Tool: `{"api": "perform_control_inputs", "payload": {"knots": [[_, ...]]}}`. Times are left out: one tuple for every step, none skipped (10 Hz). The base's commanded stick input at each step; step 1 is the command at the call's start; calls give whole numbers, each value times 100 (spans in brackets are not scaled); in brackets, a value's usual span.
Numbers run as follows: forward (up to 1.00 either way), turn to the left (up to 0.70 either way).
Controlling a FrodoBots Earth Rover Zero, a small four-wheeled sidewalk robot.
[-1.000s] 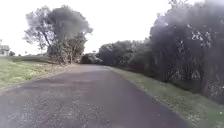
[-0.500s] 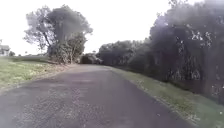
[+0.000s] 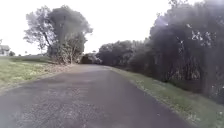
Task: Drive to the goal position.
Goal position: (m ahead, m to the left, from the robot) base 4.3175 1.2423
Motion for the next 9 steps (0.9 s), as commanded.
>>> {"api": "perform_control_inputs", "payload": {"knots": [[70,0],[70,0],[70,0],[70,0],[70,0],[70,0],[70,0],[70,0],[70,0]]}}
